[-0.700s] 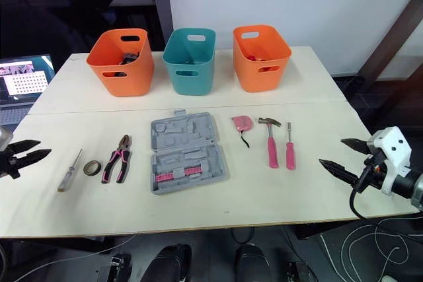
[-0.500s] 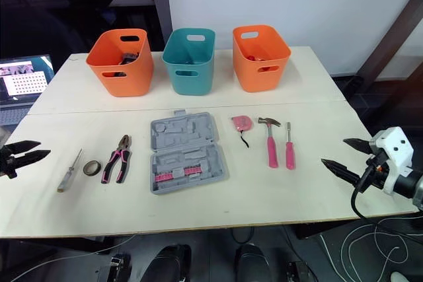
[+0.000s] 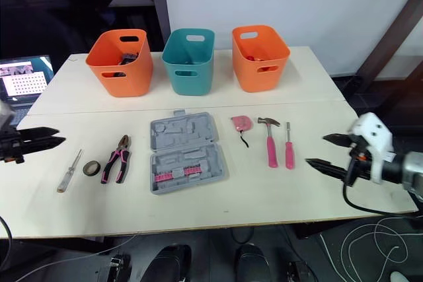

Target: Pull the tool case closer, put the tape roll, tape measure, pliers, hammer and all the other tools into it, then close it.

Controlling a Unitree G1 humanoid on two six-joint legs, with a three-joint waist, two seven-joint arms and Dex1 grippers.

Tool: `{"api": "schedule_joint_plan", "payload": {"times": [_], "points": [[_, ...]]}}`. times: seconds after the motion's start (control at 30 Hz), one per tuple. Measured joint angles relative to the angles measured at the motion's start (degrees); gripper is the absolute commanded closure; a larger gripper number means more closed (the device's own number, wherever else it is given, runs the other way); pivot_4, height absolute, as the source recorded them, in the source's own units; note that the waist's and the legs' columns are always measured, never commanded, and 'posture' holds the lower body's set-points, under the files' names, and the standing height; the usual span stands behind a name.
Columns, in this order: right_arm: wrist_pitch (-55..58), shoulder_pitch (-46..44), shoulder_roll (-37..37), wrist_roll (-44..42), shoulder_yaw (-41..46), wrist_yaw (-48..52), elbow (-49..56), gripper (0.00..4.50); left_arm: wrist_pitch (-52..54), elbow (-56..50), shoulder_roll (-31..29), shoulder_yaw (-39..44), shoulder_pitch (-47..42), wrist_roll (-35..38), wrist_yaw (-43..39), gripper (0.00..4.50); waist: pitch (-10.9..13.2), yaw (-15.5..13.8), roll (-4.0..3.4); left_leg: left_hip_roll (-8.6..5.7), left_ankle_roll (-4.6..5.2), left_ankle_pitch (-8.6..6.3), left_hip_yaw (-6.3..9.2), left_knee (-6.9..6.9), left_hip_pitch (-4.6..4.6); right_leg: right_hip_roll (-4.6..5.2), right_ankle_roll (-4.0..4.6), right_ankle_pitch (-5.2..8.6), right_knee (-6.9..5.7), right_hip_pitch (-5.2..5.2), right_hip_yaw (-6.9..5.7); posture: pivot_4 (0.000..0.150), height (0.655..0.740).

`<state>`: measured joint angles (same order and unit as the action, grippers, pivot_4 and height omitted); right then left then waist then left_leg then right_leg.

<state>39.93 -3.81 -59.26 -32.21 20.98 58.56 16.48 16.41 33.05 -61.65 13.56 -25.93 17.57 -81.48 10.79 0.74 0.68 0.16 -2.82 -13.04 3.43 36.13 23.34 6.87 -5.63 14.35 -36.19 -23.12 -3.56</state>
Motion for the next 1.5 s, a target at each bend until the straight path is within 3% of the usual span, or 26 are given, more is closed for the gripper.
{"api": "schedule_joint_plan", "payload": {"times": [0.2,0.27,0.37,0.4,0.6,0.93,1.5], "points": [[6.6,-14.3,3.8,1.6,-15.0,-5.0,0.7,0.0,3.3,-14.8,6.3,-5.8,3.9,-0.3,4.0,2.35,0.0,0.1,0.1,0.06,0.01,0.0,-0.03,-0.03,0.05,-0.11,-0.06,-0.05,0.01,-0.12,0.06,0.15,0.74],[5.1,-20.1,7.2,5.4,-22.0,-5.9,-3.3,0.0,3.4,-17.0,8.6,-8.3,4.1,-1.5,6.1,2.89,0.0,0.1,0.1,0.05,0.01,0.0,-0.06,-0.01,0.05,-0.13,-0.07,-0.06,0.0,-0.13,0.08,0.15,0.74],[0.3,-27.7,12.6,12.1,-30.0,-6.3,-12.8,0.95,3.6,-17.0,11.6,-11.3,3.7,-3.6,9.7,4.24,0.0,0.1,0.13,0.05,0.02,0.0,-0.06,0.02,0.05,-0.16,-0.08,-0.08,-0.02,-0.14,0.11,0.15,0.74],[-1.6,-29.5,14.0,14.0,-31.6,-6.5,-15.8,1.45,3.8,-16.8,12.4,-12.0,3.5,-4.0,10.7,4.5,0.0,0.1,0.13,0.05,0.02,0.0,-0.07,0.01,0.06,-0.17,-0.13,-0.1,-0.03,-0.15,0.12,0.15,0.74],[-15.6,-40.9,25.2,24.3,-38.2,-7.5,-38.6,4.46,2.4,-12.4,14.5,-14.9,2.2,-7.7,14.8,4.5,0.0,0.2,0.14,0.05,0.02,0.0,-0.1,-0.03,0.07,-0.2,-0.25,-0.18,-0.06,-0.22,0.16,0.15,0.74],[-34.5,-51.1,38.5,33.6,-39.1,-8.4,-73.2,4.49,-0.9,-5.7,20.7,-17.3,-0.7,-11.2,20.3,4.5,0.0,0.4,0.15,0.03,0.0,0.02,-0.11,-0.02,0.05,-0.22,-0.28,-0.21,-0.1,-0.22,0.2,0.15,0.74],[-46.5,-55.7,47.0,40.6,-37.8,-9.7,-88.1,4.49,-8.1,6.3,28.6,-18.7,-6.9,-15.8,25.8,4.5,0.0,0.3,0.14,0.02,-0.3,0.2,-0.1,0.03,-0.14,-0.25,-0.23,-0.24,-0.52,-0.21,0.29,0.15,0.74]]}}
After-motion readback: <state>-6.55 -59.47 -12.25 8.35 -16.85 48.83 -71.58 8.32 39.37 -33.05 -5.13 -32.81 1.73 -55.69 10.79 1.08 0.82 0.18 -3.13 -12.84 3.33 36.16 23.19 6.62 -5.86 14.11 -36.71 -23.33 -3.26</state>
